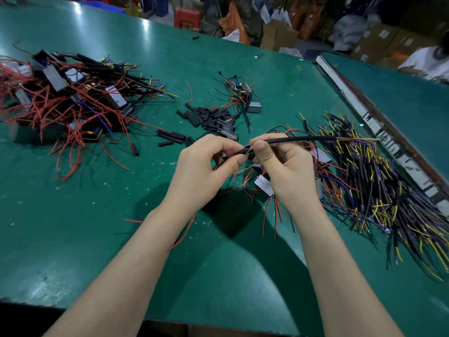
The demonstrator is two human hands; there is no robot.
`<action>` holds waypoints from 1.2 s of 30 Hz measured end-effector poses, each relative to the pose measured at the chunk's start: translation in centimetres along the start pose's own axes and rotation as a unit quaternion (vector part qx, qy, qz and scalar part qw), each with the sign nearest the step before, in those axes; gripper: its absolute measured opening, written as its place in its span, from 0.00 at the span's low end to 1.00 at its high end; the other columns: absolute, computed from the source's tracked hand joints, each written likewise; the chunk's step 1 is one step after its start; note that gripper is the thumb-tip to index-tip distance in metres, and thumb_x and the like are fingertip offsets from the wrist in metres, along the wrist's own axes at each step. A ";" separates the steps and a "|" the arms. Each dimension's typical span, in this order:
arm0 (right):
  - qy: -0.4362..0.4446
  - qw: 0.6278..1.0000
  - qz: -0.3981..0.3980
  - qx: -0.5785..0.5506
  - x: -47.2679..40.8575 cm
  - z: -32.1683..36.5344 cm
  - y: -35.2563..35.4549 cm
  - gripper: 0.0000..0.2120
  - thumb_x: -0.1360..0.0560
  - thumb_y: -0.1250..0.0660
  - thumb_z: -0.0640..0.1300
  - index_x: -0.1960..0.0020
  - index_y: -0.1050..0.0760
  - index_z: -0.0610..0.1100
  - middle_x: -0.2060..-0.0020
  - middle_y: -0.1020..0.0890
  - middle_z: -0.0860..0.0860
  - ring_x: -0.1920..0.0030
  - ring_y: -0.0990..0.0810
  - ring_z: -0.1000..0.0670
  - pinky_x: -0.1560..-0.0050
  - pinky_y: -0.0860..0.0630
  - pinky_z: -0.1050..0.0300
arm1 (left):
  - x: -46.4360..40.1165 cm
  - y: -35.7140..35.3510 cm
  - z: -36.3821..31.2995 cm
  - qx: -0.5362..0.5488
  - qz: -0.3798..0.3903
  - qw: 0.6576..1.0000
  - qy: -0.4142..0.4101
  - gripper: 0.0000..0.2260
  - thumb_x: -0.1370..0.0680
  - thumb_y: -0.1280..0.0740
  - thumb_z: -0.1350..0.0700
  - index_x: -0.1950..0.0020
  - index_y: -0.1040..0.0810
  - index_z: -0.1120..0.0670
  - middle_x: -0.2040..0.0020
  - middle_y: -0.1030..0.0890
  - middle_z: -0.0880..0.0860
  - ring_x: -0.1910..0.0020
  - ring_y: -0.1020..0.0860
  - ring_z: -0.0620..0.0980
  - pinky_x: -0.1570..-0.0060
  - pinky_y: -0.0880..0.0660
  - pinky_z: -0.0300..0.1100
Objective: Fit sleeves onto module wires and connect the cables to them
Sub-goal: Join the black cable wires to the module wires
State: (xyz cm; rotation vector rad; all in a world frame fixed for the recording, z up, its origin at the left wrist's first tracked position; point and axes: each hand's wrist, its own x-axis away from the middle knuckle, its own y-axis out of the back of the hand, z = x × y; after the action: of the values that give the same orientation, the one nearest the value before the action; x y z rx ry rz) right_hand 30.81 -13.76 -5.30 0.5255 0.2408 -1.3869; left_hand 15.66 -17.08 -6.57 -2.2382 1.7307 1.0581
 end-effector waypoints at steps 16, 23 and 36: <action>0.002 1.000 -0.016 -0.004 0.2 0.3 -0.4 0.02 0.26 0.32 0.47 0.58 0.22 0.53 0.64 0.18 0.58 0.59 0.20 0.55 0.54 0.23 0.53 | 0.3 -0.2 -0.2 0.029 -0.017 0.999 0.001 0.06 0.29 0.26 0.57 0.55 0.20 0.48 0.60 0.20 0.45 0.61 0.26 0.36 0.58 0.30 0.31; 0.024 0.995 -0.020 0.096 0.2 0.2 0.0 0.05 0.25 0.32 0.50 0.59 0.23 0.59 0.59 0.19 0.54 0.55 0.20 0.53 0.54 0.25 0.51 | 0.1 -0.1 0.1 0.006 -0.006 0.999 0.033 0.05 0.28 0.26 0.56 0.55 0.19 0.51 0.60 0.20 0.49 0.62 0.25 0.41 0.59 0.30 0.31; 0.015 0.998 -0.049 0.028 0.2 0.0 -0.5 0.03 0.25 0.31 0.49 0.56 0.21 0.58 0.62 0.17 0.61 0.59 0.20 0.59 0.55 0.25 0.57 | 0.1 -0.2 -0.1 -0.019 -0.015 0.999 0.027 0.06 0.29 0.26 0.59 0.57 0.21 0.51 0.62 0.21 0.47 0.63 0.26 0.44 0.60 0.29 0.34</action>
State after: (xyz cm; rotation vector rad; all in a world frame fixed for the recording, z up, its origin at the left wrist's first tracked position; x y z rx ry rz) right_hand 30.38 -13.95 -5.51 0.5876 0.2550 -1.4853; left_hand 15.93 -17.16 -6.64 -2.3280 1.7069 1.0425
